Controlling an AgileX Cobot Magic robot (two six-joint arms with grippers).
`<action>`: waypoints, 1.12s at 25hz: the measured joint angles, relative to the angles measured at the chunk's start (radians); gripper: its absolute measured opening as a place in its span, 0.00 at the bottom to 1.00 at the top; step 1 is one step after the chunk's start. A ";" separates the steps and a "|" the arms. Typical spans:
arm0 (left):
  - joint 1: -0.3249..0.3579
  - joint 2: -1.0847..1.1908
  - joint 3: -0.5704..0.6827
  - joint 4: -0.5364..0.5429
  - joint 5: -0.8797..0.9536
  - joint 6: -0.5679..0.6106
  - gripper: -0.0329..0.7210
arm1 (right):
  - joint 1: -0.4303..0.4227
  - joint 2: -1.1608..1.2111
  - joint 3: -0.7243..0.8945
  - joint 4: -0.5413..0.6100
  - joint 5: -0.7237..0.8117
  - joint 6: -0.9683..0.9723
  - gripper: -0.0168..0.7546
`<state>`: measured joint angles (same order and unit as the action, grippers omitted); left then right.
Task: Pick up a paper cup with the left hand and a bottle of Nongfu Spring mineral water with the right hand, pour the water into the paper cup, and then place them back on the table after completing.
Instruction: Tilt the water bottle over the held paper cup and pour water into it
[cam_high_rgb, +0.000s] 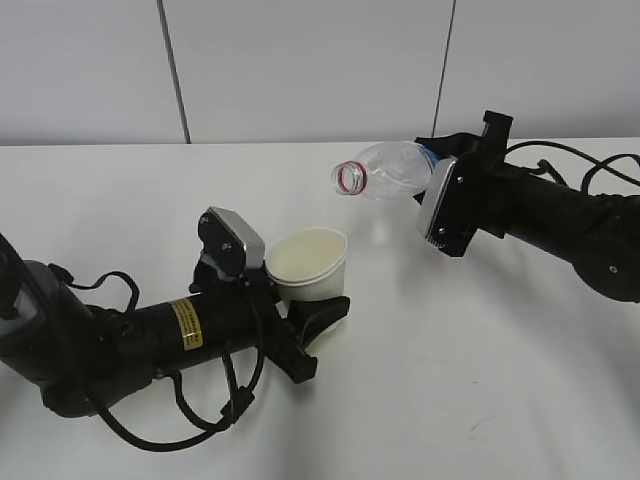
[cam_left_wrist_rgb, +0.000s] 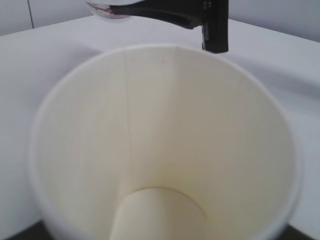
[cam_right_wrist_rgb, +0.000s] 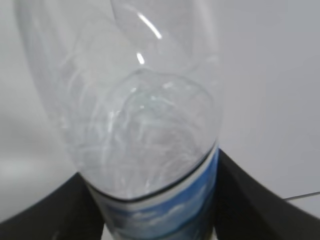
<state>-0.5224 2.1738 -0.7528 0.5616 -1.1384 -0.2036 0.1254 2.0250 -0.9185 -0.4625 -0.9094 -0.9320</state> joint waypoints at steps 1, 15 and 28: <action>0.000 0.000 0.000 0.000 0.000 0.000 0.51 | 0.000 0.000 0.000 0.000 -0.005 -0.007 0.57; 0.000 0.000 0.000 -0.003 0.000 0.000 0.51 | 0.000 0.000 -0.002 0.002 -0.020 -0.105 0.57; 0.000 0.000 0.000 -0.010 0.000 0.000 0.51 | 0.007 0.000 -0.002 0.002 -0.066 -0.176 0.57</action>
<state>-0.5224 2.1738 -0.7531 0.5519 -1.1384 -0.2036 0.1320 2.0250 -0.9207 -0.4603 -0.9755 -1.1083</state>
